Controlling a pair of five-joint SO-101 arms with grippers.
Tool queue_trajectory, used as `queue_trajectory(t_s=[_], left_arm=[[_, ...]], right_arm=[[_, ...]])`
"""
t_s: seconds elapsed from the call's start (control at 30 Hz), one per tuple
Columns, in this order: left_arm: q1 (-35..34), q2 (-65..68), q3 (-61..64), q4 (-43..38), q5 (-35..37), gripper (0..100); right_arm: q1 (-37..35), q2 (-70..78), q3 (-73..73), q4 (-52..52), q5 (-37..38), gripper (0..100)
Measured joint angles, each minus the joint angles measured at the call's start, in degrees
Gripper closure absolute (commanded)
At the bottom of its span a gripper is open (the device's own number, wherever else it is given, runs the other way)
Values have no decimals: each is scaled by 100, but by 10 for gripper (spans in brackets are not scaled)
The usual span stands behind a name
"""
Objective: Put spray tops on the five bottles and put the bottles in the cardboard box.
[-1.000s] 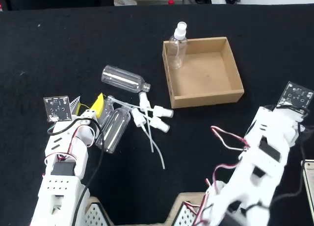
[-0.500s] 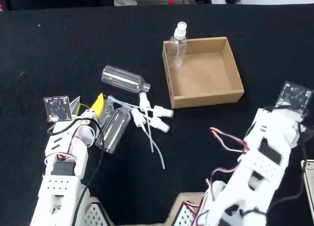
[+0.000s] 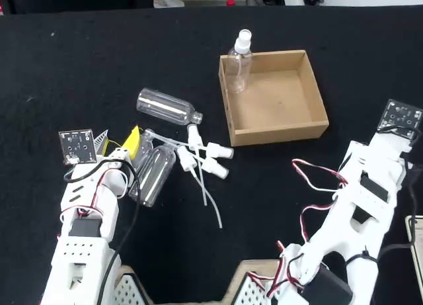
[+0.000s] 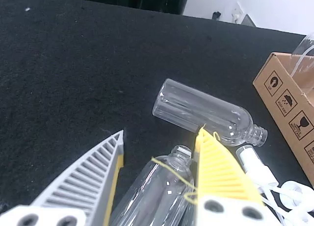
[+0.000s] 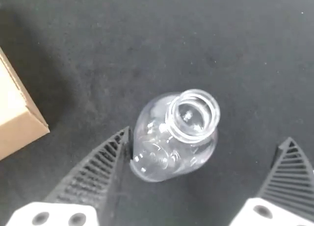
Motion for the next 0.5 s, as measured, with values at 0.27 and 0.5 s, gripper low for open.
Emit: queue_trajectory(t_s=[0.27,0.5], left_arm=[[0,0,0,0,0,770],[0,0,0,0,0,770]], right_arm=[[0,0,176,-765,0,657],[0,0,220,-1046,0,677]])
